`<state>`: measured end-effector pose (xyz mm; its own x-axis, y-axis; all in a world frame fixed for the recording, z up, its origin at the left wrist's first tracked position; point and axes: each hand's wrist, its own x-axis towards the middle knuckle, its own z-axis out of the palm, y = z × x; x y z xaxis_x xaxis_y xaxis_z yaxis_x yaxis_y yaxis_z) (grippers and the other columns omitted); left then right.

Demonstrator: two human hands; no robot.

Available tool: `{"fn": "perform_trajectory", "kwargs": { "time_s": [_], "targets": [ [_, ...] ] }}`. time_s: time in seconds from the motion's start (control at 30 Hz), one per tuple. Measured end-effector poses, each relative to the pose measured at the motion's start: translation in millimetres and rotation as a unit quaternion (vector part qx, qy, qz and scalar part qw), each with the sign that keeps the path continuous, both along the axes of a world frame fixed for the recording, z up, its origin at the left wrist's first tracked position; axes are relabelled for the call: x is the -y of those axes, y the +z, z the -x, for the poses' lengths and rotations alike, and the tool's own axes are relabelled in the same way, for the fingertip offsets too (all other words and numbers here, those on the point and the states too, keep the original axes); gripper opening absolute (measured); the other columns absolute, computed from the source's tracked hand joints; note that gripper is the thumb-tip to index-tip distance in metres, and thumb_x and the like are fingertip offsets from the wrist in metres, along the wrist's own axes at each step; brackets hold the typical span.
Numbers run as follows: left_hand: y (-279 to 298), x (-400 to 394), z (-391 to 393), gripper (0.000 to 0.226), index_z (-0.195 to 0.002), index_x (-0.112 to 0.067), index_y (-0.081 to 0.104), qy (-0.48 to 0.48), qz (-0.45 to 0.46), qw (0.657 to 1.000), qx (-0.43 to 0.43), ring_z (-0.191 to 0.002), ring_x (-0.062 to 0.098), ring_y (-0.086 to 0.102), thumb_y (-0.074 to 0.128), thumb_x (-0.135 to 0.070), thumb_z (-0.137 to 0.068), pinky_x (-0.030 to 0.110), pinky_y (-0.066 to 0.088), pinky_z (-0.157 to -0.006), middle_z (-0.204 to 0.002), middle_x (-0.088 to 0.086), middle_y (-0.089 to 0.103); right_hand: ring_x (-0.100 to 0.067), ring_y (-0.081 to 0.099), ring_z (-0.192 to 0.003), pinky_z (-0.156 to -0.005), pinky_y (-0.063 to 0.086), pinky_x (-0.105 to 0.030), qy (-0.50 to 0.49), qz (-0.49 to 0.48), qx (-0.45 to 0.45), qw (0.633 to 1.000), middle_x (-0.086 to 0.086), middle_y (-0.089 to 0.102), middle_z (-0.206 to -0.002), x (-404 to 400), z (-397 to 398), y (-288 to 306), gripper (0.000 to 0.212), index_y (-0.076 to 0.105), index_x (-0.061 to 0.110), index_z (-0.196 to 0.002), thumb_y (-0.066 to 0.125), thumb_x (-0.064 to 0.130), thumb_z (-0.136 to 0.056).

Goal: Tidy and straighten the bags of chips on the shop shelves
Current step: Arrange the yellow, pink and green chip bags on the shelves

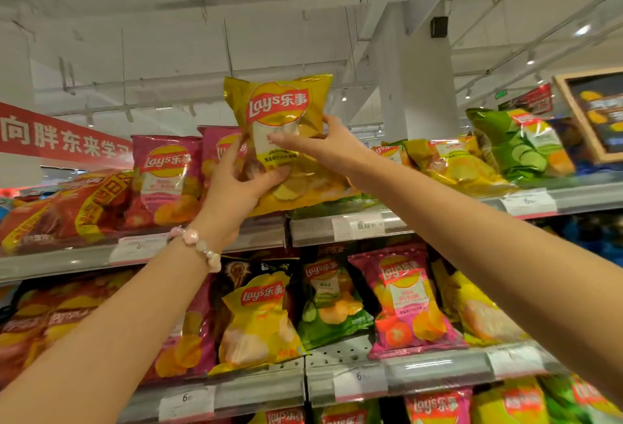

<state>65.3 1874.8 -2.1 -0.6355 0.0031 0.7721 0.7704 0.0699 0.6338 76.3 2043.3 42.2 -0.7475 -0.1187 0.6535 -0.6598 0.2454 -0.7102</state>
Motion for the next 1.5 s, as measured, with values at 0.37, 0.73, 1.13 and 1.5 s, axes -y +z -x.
{"fn": "perform_trajectory", "kwargs": {
  "time_s": [0.37,0.73,1.13,1.5],
  "targets": [
    [0,-97,3,0.086,-0.144,-0.028,0.034,0.052,0.044,0.996,-0.063,-0.121,0.007,0.049,0.081,-0.030,-0.073,0.027,0.047,-0.095,-0.131,-0.015,0.051,-0.020,0.060,-0.111,-0.096,0.050,-0.043,-0.151,-0.022,-0.055,0.987,-0.001,0.063,-0.121,-67,12,12,0.087,0.048,0.020,-0.131,0.084,0.053,-0.058],
    [-17,-107,36,0.137,-0.150,-0.040,-0.005,0.314,0.457,0.827,-0.093,-0.147,0.023,-0.008,0.048,-0.096,-0.036,0.065,-0.004,-0.113,-0.160,-0.005,-0.003,-0.019,0.054,-0.111,-0.088,0.047,-0.031,-0.222,0.047,-0.096,0.969,-0.003,0.053,-0.123,-148,37,26,0.089,0.033,0.016,-0.131,0.083,0.045,-0.064],
    [-33,-97,60,0.130,-0.150,-0.043,0.001,0.334,0.488,0.805,-0.036,-0.144,0.016,-0.024,0.044,-0.095,-0.039,0.068,0.007,-0.111,-0.159,-0.009,-0.016,-0.022,0.061,-0.103,-0.093,0.050,-0.044,-0.227,0.028,-0.045,0.972,-0.002,0.065,-0.112,-153,97,-14,0.066,0.055,0.017,-0.117,0.080,0.050,-0.066],
    [-35,-98,59,0.131,-0.150,-0.043,0.003,0.346,0.490,0.800,-0.028,-0.145,0.016,-0.021,0.040,-0.095,-0.036,0.065,0.008,-0.111,-0.160,-0.009,-0.015,-0.028,0.043,-0.126,-0.102,0.037,-0.043,-0.321,-0.016,-0.070,0.944,-0.010,0.043,-0.139,-149,105,-29,0.088,0.030,0.016,-0.140,0.070,0.058,-0.074]
  ]
}}
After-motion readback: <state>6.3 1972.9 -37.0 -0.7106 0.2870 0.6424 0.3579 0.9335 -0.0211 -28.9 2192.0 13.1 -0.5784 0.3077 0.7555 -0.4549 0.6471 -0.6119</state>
